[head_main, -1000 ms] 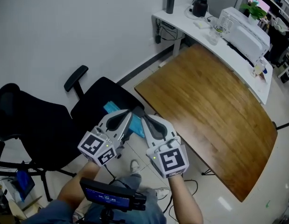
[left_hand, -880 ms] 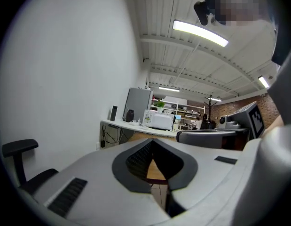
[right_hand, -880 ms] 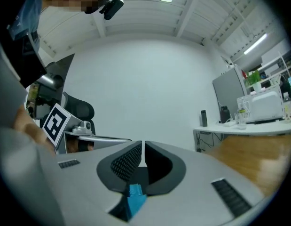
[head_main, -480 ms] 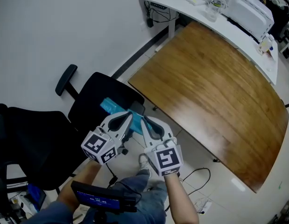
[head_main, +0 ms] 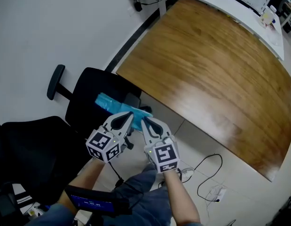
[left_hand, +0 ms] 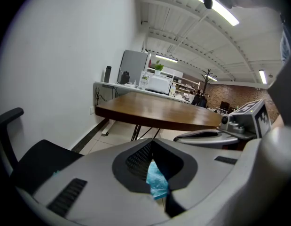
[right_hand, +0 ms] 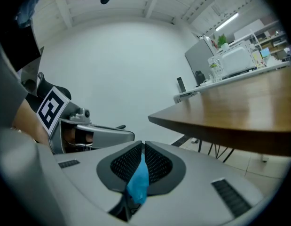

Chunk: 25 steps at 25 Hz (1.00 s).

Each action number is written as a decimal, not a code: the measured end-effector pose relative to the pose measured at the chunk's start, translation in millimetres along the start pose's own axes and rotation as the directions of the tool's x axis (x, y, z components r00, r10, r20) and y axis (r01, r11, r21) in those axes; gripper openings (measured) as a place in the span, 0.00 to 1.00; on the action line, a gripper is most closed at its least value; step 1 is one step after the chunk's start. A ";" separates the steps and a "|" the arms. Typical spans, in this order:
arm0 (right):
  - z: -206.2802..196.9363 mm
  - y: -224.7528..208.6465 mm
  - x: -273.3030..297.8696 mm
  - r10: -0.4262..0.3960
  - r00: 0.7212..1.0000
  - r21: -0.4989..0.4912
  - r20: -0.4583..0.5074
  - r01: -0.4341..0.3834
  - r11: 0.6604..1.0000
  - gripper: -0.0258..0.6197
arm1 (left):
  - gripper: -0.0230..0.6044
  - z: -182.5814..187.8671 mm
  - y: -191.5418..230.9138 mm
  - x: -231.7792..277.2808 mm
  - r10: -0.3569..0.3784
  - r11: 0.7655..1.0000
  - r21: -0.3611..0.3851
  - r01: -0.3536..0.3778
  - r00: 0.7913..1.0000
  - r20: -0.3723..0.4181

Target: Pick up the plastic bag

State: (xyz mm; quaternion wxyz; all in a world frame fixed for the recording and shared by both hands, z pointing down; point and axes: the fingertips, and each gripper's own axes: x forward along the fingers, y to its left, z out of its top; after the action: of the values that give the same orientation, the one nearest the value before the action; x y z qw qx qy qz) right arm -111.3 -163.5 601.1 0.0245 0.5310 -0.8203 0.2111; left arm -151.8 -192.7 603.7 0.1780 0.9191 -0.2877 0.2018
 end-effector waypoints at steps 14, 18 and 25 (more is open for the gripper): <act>-93.2 -39.3 4.2 -0.080 0.991 0.377 -0.108 0.115 0.919 0.37 | 0.06 -61.9 8.9 27.1 -0.025 1.000 -0.011 0.024 0.990 -0.140; -104.2 -43.3 6.6 -0.013 0.998 0.615 -0.062 0.048 0.787 0.43 | 0.06 -64.4 7.6 30.0 -0.033 0.999 0.008 0.035 0.989 -0.144; -110.1 -34.0 25.1 0.080 0.997 0.742 -0.011 -0.045 0.669 0.43 | 0.06 -66.3 6.1 33.1 -0.037 0.999 0.026 0.041 0.986 -0.160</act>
State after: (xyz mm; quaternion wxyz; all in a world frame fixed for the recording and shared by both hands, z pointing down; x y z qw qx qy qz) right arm -112.5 -155.9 718.8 -0.1828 0.4623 -0.6811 0.5375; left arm -148.3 -183.2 677.3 0.1909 0.9080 -0.2516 0.2752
